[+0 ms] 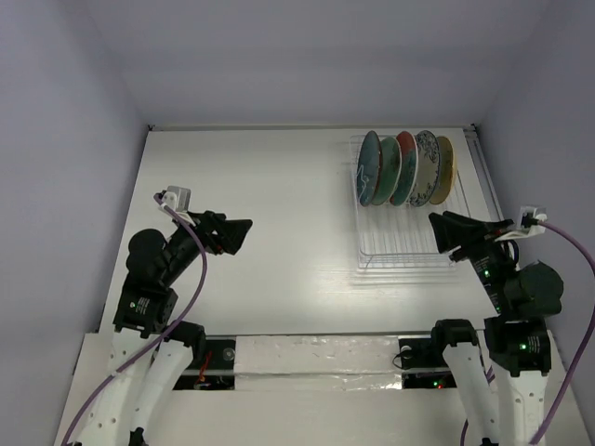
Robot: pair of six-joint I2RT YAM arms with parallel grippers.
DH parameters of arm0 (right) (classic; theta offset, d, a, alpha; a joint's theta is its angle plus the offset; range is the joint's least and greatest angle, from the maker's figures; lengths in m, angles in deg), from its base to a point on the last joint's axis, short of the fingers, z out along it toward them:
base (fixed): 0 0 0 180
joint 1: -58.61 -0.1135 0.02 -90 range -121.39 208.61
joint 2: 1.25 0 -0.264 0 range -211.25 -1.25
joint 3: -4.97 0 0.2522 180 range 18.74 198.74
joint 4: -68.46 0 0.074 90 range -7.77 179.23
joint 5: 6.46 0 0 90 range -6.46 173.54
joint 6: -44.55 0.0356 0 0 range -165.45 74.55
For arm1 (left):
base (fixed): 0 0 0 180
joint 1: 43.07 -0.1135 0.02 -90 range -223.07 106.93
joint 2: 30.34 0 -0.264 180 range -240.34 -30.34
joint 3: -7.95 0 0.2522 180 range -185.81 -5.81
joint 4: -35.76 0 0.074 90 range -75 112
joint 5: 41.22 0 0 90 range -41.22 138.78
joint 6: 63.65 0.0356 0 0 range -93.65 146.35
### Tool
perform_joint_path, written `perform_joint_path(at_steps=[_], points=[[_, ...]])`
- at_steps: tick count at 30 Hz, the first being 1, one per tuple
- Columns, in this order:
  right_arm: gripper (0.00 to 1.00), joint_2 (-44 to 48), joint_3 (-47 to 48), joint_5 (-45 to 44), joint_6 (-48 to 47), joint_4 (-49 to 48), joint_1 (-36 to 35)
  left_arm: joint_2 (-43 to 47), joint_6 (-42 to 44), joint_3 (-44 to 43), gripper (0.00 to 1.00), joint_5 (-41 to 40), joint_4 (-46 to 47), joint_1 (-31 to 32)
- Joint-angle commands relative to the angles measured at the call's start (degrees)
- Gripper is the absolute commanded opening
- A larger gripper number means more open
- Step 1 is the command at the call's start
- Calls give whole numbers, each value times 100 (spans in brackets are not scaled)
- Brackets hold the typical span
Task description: Unload the plates from the dish rack
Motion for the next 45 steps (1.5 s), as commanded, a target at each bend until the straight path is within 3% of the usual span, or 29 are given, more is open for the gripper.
perform_joint_path(at_steps=[1, 3, 5, 6, 9, 10, 13, 14, 16, 19, 22, 24, 25, 26, 27, 29, 32, 36, 45], points=[[50, -124, 126, 67, -1, -59, 31, -18, 149, -307, 82, -129, 26, 17], [24, -238, 135, 287, -36, -191, 31, -9, 228, -307, 80, -121, -88, 17], [2, -491, 223, 384, -88, -173, 31, 52, 246, -237, 72, -138, -132, 17], [0, -571, 232, 410, -97, -191, 31, 69, 237, -185, 69, -138, -141, 17], [0, -869, 206, 507, -62, -445, 31, 96, 176, 0, 46, -138, -141, 17], [0, -949, 205, 499, -36, -489, 31, 87, 167, 26, 29, -164, -150, 17], [0, -1449, 310, 289, -123, -552, -56, 43, 158, -8, 3, -305, -194, 17], [0, -1608, 398, -87, -202, -395, -344, 0, 141, 0, 0, -357, -194, 17], [0, -2089, 705, -693, -439, -244, -836, -27, 114, 53, 0, -367, -133, 17], [0, -2897, 1188, -2492, -720, 115, -1988, -27, 79, 88, 0, -480, -150, 17], [3, -3611, 1698, -3024, -870, 292, -2455, -27, 79, 88, 0, -525, -159, 17], [40, -4261, 1944, -3630, -1028, 407, -2509, -1, 70, 106, 9, -542, -150, 17], [53, -4455, 2207, -3815, -1072, 450, -2509, 17, 61, 115, 16, -542, -150, 17], [71, -4822, 2322, -4113, -1116, 460, -2509, 34, 53, 123, 29, -560, -141, 17], [77, -5000, 2428, -4264, -1221, 460, -2509, 43, 52, 123, 35, -569, -150, 17], [80, -5413, 2892, -4501, -1301, 608, -2509, 78, 52, 132, 51, -560, -159, 17], [77, -6221, 3463, -4669, -1477, 775, -2509, 122, 44, 141, 63, -525, -141, -35], [68, -7031, 4072, -5055, -1626, 952, -2509, 201, 44, 150, 65, -542, -133, -36], [60, -8341, 4933, -5539, -1784, 1277, -2509, 324, 35, 141, 63, -604, -159, -36]])
